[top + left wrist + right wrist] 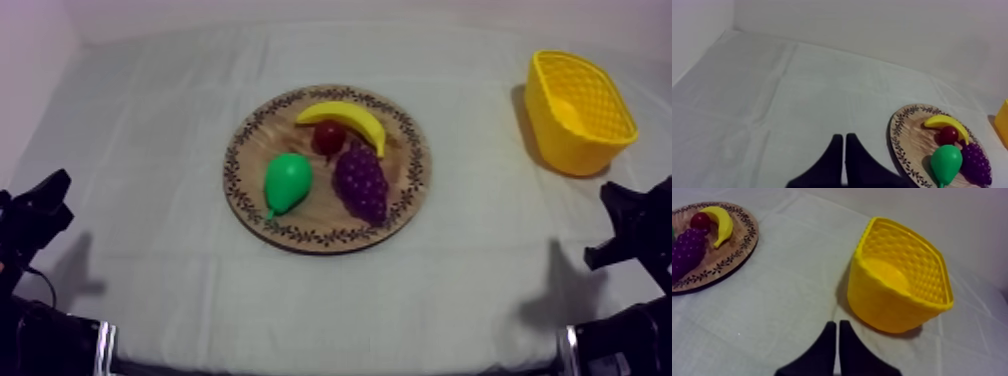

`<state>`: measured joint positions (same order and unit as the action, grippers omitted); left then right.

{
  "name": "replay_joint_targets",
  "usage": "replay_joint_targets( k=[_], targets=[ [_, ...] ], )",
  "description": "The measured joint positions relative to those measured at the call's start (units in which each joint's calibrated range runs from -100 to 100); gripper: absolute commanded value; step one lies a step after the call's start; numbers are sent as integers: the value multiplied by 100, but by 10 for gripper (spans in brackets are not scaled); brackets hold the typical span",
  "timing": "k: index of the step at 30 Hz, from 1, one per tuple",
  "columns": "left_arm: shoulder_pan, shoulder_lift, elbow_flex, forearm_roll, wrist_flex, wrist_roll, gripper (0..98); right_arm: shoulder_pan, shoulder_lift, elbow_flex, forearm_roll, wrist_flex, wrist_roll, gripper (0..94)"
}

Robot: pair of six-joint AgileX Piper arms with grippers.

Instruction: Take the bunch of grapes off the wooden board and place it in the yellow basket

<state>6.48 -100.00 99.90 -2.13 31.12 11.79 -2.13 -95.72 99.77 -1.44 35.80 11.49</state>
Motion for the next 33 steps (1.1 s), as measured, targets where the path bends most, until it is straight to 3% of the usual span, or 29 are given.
replay_joint_targets(
  k=[23,33],
  targets=[
    [0,0,0,0,0,0,1,-12,0,0,6,-15,-48,5],
    [0,0,0,0,0,0,1,-442,567,-615,258,-324,-91,4]
  ],
)
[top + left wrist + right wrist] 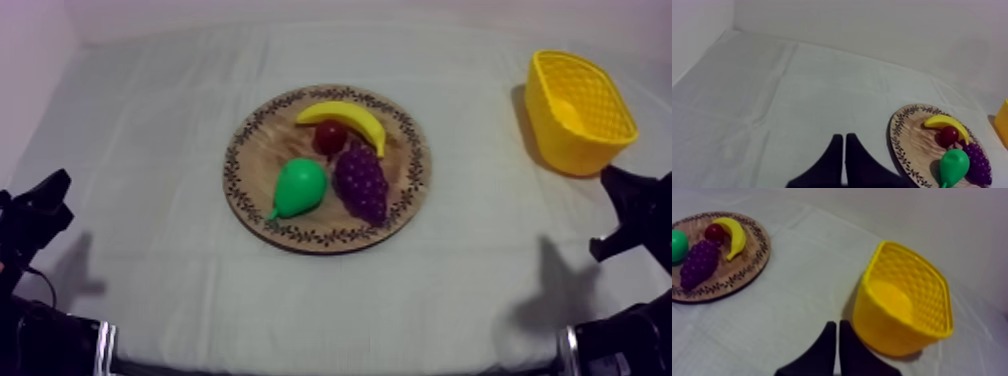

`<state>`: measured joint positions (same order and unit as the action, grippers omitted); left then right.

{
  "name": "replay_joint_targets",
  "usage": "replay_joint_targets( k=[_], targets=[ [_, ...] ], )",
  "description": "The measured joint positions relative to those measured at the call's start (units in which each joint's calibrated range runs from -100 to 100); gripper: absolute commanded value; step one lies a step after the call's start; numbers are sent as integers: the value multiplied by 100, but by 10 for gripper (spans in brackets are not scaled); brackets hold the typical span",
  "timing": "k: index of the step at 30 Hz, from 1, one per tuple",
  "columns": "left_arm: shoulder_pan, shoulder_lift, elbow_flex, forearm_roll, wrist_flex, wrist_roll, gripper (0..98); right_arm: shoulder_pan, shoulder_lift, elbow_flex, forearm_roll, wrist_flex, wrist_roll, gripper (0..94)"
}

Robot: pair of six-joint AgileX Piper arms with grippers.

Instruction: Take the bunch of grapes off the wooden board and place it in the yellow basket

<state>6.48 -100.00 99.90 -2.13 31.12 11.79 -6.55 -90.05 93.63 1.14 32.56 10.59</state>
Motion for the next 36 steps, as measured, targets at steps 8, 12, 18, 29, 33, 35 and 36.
replay_joint_targets(
  k=[8,12,18,29,33,35,36],
  targets=[
    [0,0,0,0,0,0,1,-565,1391,-1654,-114,510,238,5],
    [0,0,0,0,0,0,1,-853,2237,-2703,-75,991,184,6],
    [0,0,0,0,0,0,1,-1395,3590,-4498,165,2008,-168,6],
    [0,0,0,0,0,0,1,-2387,6040,-8096,412,4644,-998,3],
    [0,0,0,0,0,0,1,-2651,6846,-9300,542,5612,-1268,3],
    [0,0,0,0,0,0,1,-2741,7175,-9792,633,5992,-1412,2],
    [0,0,0,0,0,0,1,-2777,7349,-10048,673,6172,-1499,2]
  ],
)
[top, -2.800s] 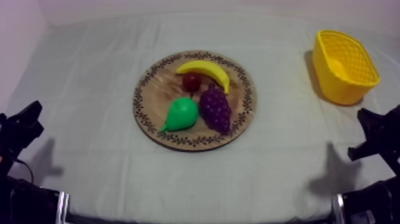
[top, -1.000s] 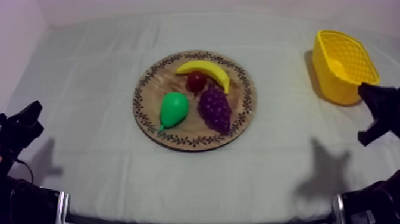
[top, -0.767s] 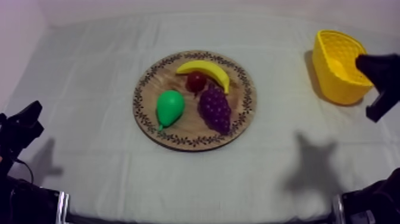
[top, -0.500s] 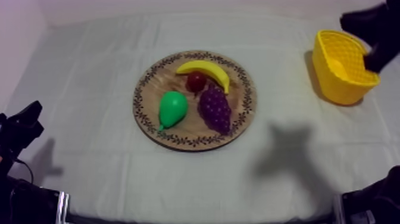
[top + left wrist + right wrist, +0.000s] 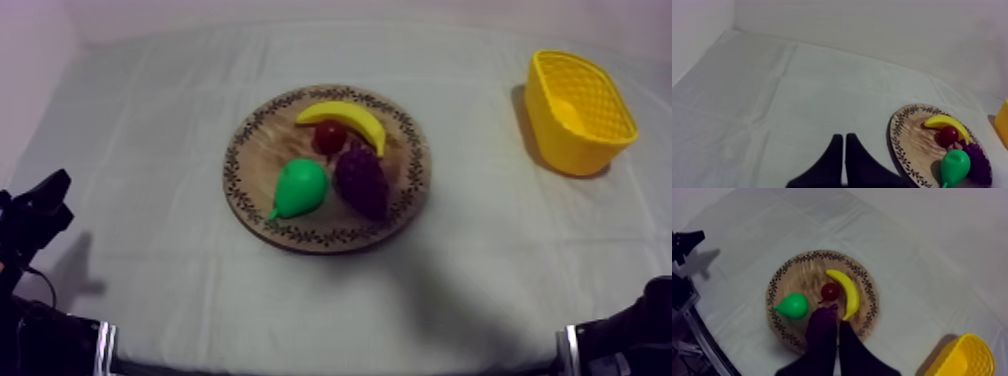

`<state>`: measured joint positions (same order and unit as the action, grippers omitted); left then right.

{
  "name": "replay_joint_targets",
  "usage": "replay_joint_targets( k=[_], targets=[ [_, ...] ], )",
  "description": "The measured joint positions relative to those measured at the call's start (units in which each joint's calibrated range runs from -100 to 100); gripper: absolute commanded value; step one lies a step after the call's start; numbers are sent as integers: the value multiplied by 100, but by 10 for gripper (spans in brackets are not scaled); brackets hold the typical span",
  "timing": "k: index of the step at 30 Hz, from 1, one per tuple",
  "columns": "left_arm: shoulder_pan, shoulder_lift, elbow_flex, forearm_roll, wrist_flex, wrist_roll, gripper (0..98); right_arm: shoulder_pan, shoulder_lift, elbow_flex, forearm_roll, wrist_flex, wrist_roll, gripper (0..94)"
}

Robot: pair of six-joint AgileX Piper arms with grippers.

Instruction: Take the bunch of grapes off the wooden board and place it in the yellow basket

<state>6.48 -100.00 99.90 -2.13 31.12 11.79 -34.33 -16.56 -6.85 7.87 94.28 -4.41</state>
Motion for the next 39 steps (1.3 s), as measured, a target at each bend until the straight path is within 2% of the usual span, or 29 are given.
replay_joint_targets(
  k=[3,9,15,27,39],
  targets=[
    [0,0,0,0,0,0,1,-46,452,-617,130,318,-262,2],
    [0,0,0,0,0,0,1,-62,1223,-1275,378,425,-812,2],
    [0,0,0,0,0,0,1,-69,1878,-1198,419,474,-1236,2],
    [0,0,0,0,0,0,1,-114,2991,-627,221,466,-1724,2],
    [0,0,0,0,0,0,1,1,3568,-605,-35,464,-1865,7]
  ],
)
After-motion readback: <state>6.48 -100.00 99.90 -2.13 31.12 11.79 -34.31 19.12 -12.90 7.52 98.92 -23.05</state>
